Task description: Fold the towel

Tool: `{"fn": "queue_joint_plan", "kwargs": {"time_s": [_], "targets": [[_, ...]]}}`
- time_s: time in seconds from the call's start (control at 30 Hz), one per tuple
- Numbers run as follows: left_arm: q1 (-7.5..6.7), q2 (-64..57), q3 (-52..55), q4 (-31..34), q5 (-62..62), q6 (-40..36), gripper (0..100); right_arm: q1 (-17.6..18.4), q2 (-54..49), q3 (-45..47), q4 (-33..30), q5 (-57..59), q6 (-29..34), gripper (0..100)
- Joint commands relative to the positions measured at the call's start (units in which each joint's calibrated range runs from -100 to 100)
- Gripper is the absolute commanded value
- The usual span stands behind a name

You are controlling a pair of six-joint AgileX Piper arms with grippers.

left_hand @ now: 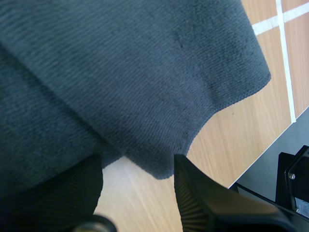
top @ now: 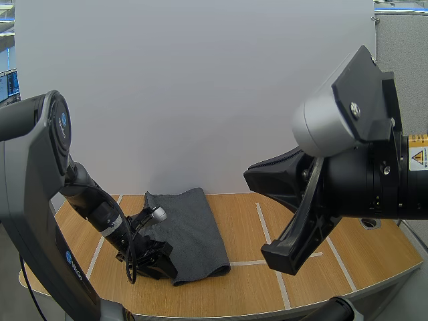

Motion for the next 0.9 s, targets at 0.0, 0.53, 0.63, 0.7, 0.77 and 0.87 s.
{"fn": "queue_joint_plan", "kwargs": {"time_s": [0.0, 0.53, 0.63, 0.7, 0.77, 0.87], "targets": [[-3.64, 0.05, -0.61, -0.67, -2.46, -0.36, 73, 0.13, -0.35, 0.21, -0.43, 0.0, -0.1, 0], [-4.78, 0.05, -1.99, 0.23, -3.41, -2.78, 63, 0.13, -0.35, 0.21, -0.32, 0.0, -0.1, 0], [-4.78, 0.05, -1.99, 0.1, -3.41, -2.78, 35, 0.13, -0.35, 0.21, -0.32, 0.0, -0.1, 0], [-4.78, 0.05, -1.99, -0.01, -3.41, -2.78, 13, 0.13, -0.35, 0.21, -0.32, 0.0, -0.1, 0], [-4.78, 0.05, -1.99, -0.01, -3.41, -2.78, 0, 0.13, -0.35, 0.21, -0.32, 0.0, -0.1, 0], [-4.78, 0.05, -1.99, -0.01, -3.0, -2.78, 0, 0.13, -0.35, 0.21, -0.32, 0.0, -0.1, 0]]}}
